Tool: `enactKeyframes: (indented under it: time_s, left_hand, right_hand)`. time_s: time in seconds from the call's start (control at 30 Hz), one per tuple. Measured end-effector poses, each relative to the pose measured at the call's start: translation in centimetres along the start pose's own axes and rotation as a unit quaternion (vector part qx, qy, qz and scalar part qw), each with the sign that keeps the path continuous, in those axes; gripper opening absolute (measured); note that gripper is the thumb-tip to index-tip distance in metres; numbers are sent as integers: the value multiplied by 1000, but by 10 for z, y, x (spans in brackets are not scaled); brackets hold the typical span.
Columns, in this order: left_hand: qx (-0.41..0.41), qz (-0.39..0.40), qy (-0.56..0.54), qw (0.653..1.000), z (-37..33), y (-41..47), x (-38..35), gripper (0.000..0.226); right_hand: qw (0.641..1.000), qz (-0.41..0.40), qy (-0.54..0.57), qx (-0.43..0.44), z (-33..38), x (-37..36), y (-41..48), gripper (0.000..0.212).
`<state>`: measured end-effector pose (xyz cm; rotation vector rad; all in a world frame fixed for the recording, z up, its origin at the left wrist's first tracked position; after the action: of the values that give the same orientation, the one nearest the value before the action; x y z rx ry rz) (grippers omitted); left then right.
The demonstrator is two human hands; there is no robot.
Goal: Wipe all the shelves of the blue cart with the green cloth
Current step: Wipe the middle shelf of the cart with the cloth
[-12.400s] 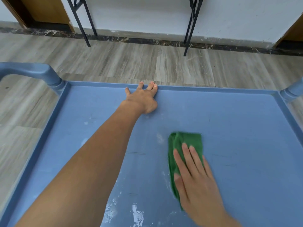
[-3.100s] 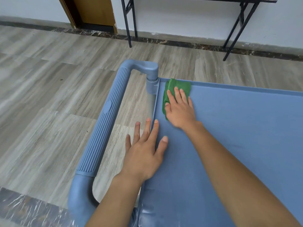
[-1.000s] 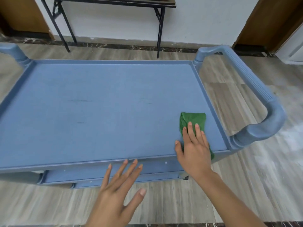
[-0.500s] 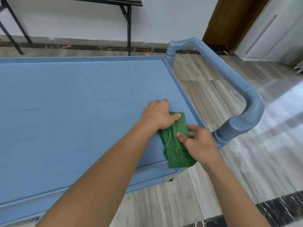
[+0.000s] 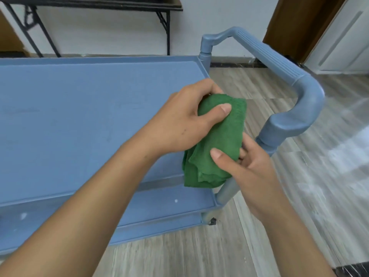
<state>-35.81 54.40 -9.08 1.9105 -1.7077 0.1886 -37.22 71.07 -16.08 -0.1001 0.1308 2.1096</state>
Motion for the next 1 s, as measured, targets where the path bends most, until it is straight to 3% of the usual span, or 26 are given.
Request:
enactKeyframes:
  time_s: [0.1,0.2,0.3,0.43,0.53,0.67,0.77,0.87,1.0]
  left_hand:
    - [-19,23,-48,998,-22,-9,-2,18]
    - [-28,-6,-96,995,-37,-22,-5,14]
    - [-38,-79,-144,986,-36,-45,-17,13]
    - [27,-145,-309,940,-3,-92,-60,49]
    - [73,-136,-418,895,46,-123,-105,53]
    - [96,-81,-473,872,127,-152,-153,58]
    - [111,-88,-435,889,190,-163,-178,60]
    - [148,-159,-345,913,254,-167,-193,51]
    - [187,-212,-153,947,324,-157,-198,54]
  right_hand:
    - [996,62,32,58,26,14,4,46]
    - [991,70,26,111,51,17,5,40]
    - [980,21,-61,190,55,13,-9,24]
    - [969,-75,-73,223,19,9,-34,7]
    - [960,-125,-93,231,-25,9,-43,13]
    - [950,-165,-142,225,-104,15,-46,11]
    - [946,-177,-187,198,-173,20,-30,13]
    - [938,-176,-247,169,-240,26,5,19]
    - [869,-157,-439,164,-312,30,69,30]
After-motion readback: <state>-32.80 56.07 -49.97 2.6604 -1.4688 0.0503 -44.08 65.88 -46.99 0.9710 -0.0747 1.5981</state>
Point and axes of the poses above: each hand's wrist, its own y-axis towards the middle knuckle, its own x-axis out of the back of the hand, z = x × y, the point moved 2 cm from there along y, towards the middle knuckle, and after that the axes turned 2 degrees about -y, right-handed, at the moved point
